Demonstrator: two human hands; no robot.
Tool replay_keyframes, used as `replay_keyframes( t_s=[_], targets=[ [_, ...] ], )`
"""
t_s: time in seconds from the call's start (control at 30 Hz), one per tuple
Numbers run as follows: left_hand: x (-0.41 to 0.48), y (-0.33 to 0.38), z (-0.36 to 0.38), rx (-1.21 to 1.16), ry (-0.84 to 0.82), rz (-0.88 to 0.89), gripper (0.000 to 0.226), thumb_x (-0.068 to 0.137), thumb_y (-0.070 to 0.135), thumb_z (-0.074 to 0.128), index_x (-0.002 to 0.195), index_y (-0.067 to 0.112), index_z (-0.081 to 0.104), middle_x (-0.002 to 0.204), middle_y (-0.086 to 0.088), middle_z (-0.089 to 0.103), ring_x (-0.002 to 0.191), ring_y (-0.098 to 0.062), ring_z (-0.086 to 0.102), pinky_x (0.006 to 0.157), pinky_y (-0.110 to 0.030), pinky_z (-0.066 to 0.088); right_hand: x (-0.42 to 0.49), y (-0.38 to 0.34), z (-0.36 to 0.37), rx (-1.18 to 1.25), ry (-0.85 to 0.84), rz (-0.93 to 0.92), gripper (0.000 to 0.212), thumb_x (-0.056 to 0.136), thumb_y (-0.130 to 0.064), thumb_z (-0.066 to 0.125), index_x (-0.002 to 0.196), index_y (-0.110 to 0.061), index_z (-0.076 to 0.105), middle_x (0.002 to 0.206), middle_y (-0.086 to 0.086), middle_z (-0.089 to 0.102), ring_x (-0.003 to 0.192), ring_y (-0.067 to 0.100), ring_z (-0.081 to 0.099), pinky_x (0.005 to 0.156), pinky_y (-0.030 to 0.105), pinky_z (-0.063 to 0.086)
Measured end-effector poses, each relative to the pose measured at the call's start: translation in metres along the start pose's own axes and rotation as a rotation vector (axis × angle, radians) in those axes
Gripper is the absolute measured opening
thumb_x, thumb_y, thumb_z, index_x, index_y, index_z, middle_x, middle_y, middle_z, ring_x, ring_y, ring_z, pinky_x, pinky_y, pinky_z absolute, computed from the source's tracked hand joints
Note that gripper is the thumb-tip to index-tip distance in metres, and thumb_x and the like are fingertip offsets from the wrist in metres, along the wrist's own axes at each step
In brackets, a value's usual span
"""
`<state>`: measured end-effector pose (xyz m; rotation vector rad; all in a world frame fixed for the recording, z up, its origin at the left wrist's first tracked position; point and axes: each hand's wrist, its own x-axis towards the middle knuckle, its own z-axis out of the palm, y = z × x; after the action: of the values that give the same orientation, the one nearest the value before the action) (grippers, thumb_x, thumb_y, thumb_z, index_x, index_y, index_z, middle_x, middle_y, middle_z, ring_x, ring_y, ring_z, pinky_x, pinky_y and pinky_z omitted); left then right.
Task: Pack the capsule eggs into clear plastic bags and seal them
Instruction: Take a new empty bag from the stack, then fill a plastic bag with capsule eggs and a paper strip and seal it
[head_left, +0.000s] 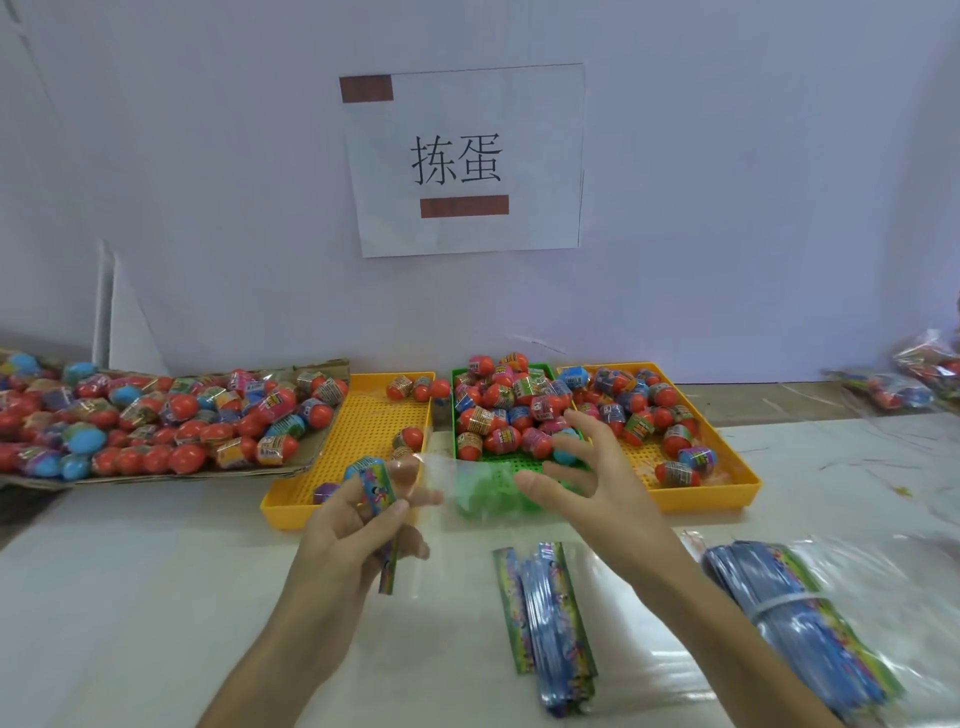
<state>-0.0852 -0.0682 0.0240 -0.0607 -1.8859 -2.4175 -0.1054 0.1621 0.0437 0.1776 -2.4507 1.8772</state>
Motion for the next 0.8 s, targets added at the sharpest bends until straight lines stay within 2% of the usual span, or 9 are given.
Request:
replay_keyframes(
  t_s=[0.07,0.17,0.3,0.37,0.47,0.53,0.6,0.67,0.8],
  targets=[
    [-0.001,0.002,-0.002,-0.088,-0.024,0.006,0.033,0.081,0.011,0.06,0.112,0.004,0.069,0.094,-0.009,0.075,0.059,-0.017,0.06,0.06,-0.027,0.055,0.001,0.0,0.0,0.048,-0.095,0.067,0.104,0.057,-0.064,0.076,0.149,-0.04,0.032,0.14,-0.011,0.054,0.113,-0.004,0.057,0.076,0.016,0.048],
    [-0.004,0.006,-0.003,-0.216,-0.093,-0.016,0.027,0.082,0.01,0.057,0.094,0.016,0.08,0.086,-0.003,0.07,0.067,-0.015,0.056,0.061,-0.023,0.053,-0.001,-0.001,0.005,0.059,-0.171,0.088,0.097,0.061,-0.059,0.078,0.147,-0.037,0.038,0.132,-0.01,0.064,0.116,0.003,0.062,0.091,0.022,0.05],
    [-0.008,0.01,-0.004,-0.318,-0.186,-0.042,0.016,0.073,0.014,0.076,0.084,0.026,0.078,0.065,-0.003,0.058,0.055,-0.014,0.054,0.074,-0.029,0.058,-0.006,-0.007,0.005,0.096,-0.305,0.103,0.082,0.073,-0.057,0.078,0.143,-0.039,0.04,0.115,-0.021,0.072,0.105,-0.006,0.066,0.078,0.011,0.05],
    [-0.009,0.01,-0.007,-0.396,-0.207,-0.052,0.041,0.049,0.021,0.098,0.083,0.024,0.075,0.061,-0.003,0.051,0.05,-0.014,0.051,0.081,-0.034,0.059,-0.008,-0.008,0.006,0.09,-0.403,0.124,0.082,0.077,-0.062,0.077,0.145,-0.039,0.038,0.115,-0.021,0.072,0.103,-0.003,0.068,0.088,0.02,0.049],
    [-0.01,0.009,-0.01,-0.428,-0.167,-0.032,0.053,0.036,0.024,0.103,0.08,0.022,0.075,0.07,-0.007,0.057,0.05,-0.015,0.052,0.093,-0.045,0.051,-0.01,-0.007,0.01,0.227,-0.499,0.151,0.083,0.076,-0.053,0.079,0.145,-0.029,0.039,0.118,0.0,0.074,0.104,0.018,0.073,0.089,0.031,0.055],
    [-0.01,0.012,-0.007,-0.41,-0.175,-0.013,0.038,0.049,0.022,0.098,0.08,0.023,0.075,0.074,-0.01,0.056,0.05,-0.015,0.051,0.093,-0.046,0.042,-0.009,-0.008,0.008,0.341,-0.504,0.144,0.072,0.08,-0.04,0.079,0.141,-0.024,0.045,0.115,0.011,0.074,0.098,0.026,0.073,0.083,0.031,0.058],
    [-0.007,0.012,-0.005,-0.382,-0.155,0.03,0.013,0.075,0.012,0.074,0.08,0.024,0.075,0.071,-0.009,0.053,0.054,-0.015,0.05,0.089,-0.044,0.041,-0.008,-0.01,0.004,0.414,-0.469,0.122,0.055,0.083,-0.028,0.079,0.133,-0.021,0.057,0.11,0.015,0.075,0.092,0.025,0.073,0.081,0.032,0.058],
    [-0.005,0.011,-0.005,-0.339,-0.106,0.058,0.03,0.082,0.005,0.053,0.082,0.025,0.076,0.071,-0.008,0.05,0.054,-0.016,0.049,0.076,-0.035,0.047,-0.007,-0.009,0.0,0.455,-0.42,0.107,0.035,0.086,-0.015,0.077,0.12,-0.021,0.07,0.102,0.018,0.075,0.085,0.024,0.072,0.081,0.033,0.058],
    [-0.002,0.009,-0.006,-0.174,-0.001,0.107,0.028,0.085,0.006,0.055,0.1,0.016,0.076,0.085,-0.008,0.067,0.059,-0.015,0.057,0.057,-0.02,0.052,-0.008,-0.008,-0.001,0.444,-0.274,0.056,0.021,0.088,0.001,0.07,0.094,-0.018,0.077,0.085,0.016,0.075,0.076,0.024,0.071,0.074,0.029,0.058]
  ],
)
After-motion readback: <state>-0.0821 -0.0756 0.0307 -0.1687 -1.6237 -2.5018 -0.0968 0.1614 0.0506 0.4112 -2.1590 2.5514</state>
